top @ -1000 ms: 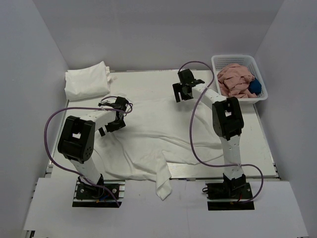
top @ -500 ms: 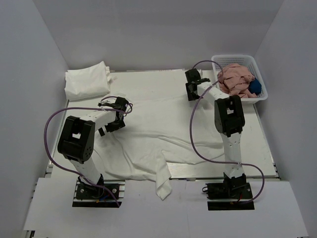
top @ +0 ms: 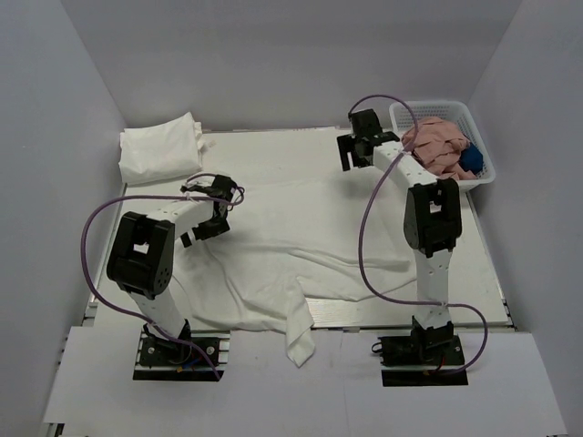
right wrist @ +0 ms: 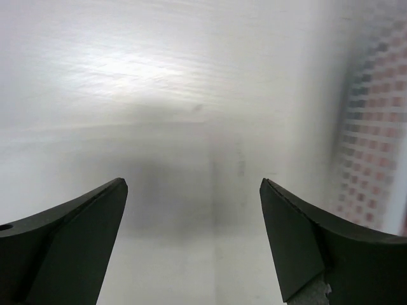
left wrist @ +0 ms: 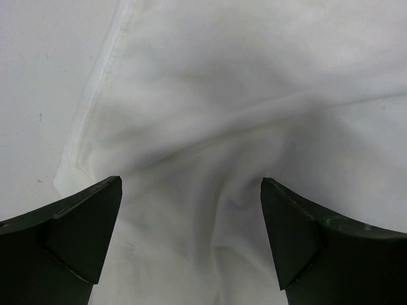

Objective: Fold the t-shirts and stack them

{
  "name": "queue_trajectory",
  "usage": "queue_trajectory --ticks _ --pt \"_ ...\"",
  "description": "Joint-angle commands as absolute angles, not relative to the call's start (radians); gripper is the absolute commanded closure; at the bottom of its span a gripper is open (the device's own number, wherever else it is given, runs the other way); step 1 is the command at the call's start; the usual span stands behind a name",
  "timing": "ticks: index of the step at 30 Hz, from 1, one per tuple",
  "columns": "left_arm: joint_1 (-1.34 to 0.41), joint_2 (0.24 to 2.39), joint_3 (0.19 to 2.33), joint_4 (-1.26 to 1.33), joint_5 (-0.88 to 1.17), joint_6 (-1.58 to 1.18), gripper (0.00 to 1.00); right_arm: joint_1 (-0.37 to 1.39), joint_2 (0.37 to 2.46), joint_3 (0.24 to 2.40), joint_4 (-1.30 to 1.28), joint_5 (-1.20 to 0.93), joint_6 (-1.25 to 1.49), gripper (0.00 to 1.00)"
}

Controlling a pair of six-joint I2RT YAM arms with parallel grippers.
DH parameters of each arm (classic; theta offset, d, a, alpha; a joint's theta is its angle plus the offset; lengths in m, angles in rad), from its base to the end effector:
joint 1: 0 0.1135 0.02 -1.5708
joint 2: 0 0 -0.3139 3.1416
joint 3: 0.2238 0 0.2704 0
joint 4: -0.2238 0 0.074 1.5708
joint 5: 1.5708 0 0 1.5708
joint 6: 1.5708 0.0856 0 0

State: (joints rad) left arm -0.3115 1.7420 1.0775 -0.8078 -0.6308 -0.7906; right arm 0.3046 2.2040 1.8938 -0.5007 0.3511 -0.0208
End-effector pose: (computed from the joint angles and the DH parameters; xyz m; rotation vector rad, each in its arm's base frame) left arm 0.3316 -0.0537 0.1650 -0.6705 2.5655 0.6686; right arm 0.5635 0.1463 0.2313 -0.2146 2.3261 -0.2776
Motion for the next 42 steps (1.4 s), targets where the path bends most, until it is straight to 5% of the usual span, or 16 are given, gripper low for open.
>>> queue_trajectory --ticks 1,8,21,28,33,42 --pt "-0.314 1.681 1.164 -0.827 -0.614 -0.752 0.00 0.353 2.091 1.821 -0.453 0.100 -0.038 0.10" --pt "-0.293 1.513 1.117 -0.661 -0.480 -0.663 0.00 0.405 1.902 1.507 -0.356 0.008 0.120 0.10" --pt "-0.275 1.676 1.080 -0.530 -0.442 -0.646 0.00 0.437 1.739 1.048 -0.196 -0.060 0.241 0.10" --pt "-0.275 1.941 1.286 -0.520 -0.400 -0.577 0.00 0.404 1.883 1.152 -0.259 0.196 0.296 0.10" --pt "-0.275 2.169 1.532 -0.541 -0.358 -0.479 0.00 0.327 2.029 1.423 -0.334 0.239 0.302 0.10" --pt "-0.256 2.618 2.350 -0.595 -0.223 -0.259 0.00 0.256 2.316 1.938 -0.348 0.166 0.134 0.10"
